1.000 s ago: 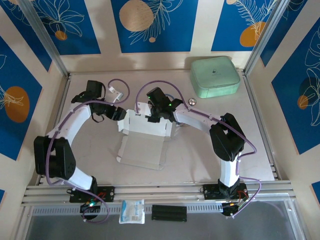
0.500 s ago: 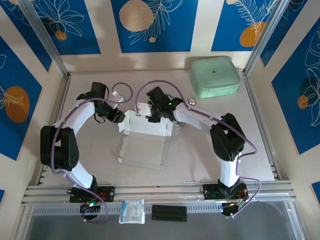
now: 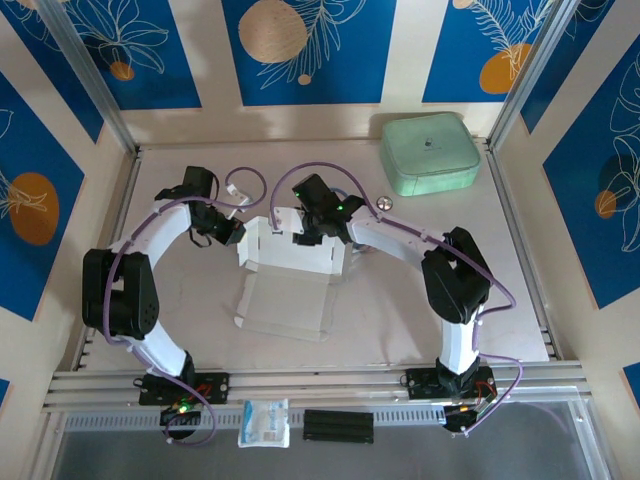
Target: Fold the paper box
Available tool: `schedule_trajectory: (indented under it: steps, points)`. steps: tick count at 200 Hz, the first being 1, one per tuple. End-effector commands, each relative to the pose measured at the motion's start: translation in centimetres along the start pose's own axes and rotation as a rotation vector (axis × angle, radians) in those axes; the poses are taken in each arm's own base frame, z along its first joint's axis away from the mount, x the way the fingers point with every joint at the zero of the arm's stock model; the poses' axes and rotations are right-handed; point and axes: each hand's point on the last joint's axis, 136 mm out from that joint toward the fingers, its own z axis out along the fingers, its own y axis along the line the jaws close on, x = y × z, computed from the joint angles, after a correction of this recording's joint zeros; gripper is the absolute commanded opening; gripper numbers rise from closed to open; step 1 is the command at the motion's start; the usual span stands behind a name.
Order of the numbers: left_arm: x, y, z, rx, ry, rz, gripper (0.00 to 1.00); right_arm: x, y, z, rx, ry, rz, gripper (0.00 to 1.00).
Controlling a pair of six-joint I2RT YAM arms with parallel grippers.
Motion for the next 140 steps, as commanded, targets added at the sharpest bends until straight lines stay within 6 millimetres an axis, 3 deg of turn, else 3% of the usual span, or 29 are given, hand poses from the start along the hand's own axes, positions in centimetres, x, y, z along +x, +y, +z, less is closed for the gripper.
schedule_trajectory:
  steps: [1, 88, 140]
  points:
    - [0.4, 0.0, 0.1, 0.009, 0.006, 0.008, 0.0, -1.3, -1.5, -3.0, 0.06, -0.041, -0.016, 0.41]
    - [-0.1, 0.1, -0.4, -0.006, -0.009, 0.009, 0.0, -0.7, 0.3, -3.4, -0.008, -0.037, -0.001, 0.43]
    - [0.0, 0.0, -0.4, -0.012, -0.007, 0.015, 0.0, -1.0, 0.7, -2.1, -0.091, -0.059, 0.022, 0.44]
